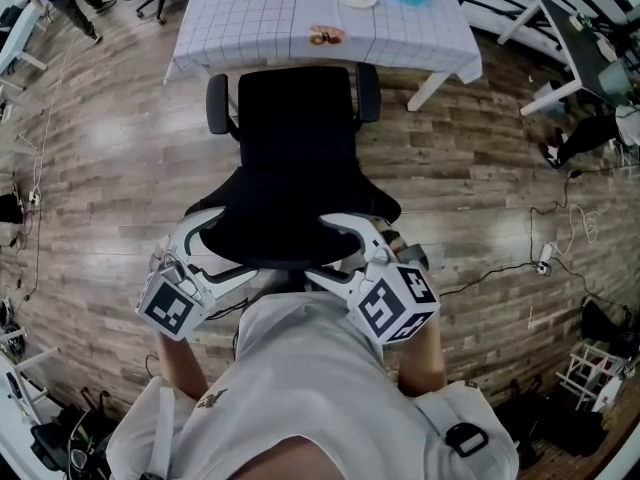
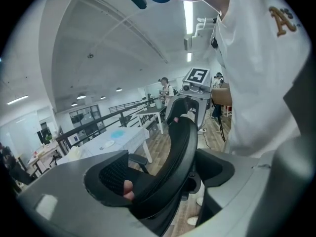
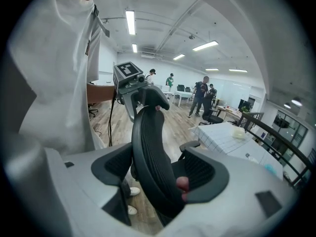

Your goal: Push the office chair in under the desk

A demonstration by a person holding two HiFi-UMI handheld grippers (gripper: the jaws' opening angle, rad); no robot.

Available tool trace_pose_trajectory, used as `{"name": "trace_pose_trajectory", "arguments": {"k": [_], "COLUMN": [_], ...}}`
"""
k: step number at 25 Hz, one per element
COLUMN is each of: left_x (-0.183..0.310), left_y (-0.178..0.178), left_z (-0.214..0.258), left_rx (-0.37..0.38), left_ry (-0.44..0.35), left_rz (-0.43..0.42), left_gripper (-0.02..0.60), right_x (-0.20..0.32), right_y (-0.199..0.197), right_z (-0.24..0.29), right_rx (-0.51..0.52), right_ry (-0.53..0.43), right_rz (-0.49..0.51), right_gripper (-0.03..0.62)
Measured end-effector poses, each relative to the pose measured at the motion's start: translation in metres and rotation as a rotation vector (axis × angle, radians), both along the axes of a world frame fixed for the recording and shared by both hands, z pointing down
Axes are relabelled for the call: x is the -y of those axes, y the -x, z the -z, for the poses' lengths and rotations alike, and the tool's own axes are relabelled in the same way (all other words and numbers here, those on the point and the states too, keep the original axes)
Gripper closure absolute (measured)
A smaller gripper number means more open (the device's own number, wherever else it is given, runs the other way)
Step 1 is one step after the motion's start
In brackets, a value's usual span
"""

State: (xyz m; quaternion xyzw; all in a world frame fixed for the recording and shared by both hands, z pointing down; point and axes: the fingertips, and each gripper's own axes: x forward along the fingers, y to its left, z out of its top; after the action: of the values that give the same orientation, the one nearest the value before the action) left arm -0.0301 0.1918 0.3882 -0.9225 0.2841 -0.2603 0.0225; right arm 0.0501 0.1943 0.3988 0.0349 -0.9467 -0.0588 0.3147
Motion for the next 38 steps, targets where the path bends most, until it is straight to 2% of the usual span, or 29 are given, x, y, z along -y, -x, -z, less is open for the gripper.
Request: {"name": "trace_pose_trajectory", "arguments": {"k": [10, 16, 21, 29, 33, 38], "left_x": [0.017, 0.026, 0.032, 0.051, 0.062, 0.075], "left_y": [0.027, 0.031, 0.036, 0.039, 0.04, 0.043], "left_z": [0.002, 0.003, 0.001, 0.001, 0.001, 0.002], "left_rx": [-0.011, -0.06, -0.06, -0.055, -0.023, -0.031], "left_ry": [-0.015, -0.043, -0.045, -0.037, -0.023, -0.025], "left_rz": [-0.045, -0.073, -0.082, -0.077, -0.055, -0.037], "left_gripper": [0.152, 0.149, 0.146, 0.137, 0.132, 0.127], "right_x": [0.013, 0.025, 0.03, 0.048, 0.058, 0.071], "right_y": [0.027, 0.034, 0.039, 0.042, 0.041, 0.044], "right_z": [-0.001, 0.002, -0.001, -0.002, -0.003, -0.003], "right_rx": [-0.018, -0.011, -0.024, -0.023, -0.033, -0.028], "right_ry": [0.015, 0.022, 0.027, 0.018, 0.023, 0.018], "right_rz": [-0.046, -0.064, -0.077, -0.084, -0.071, -0.055], "right_gripper": [0.258, 0.252, 0.25, 0.249, 0.249, 0.249]}}
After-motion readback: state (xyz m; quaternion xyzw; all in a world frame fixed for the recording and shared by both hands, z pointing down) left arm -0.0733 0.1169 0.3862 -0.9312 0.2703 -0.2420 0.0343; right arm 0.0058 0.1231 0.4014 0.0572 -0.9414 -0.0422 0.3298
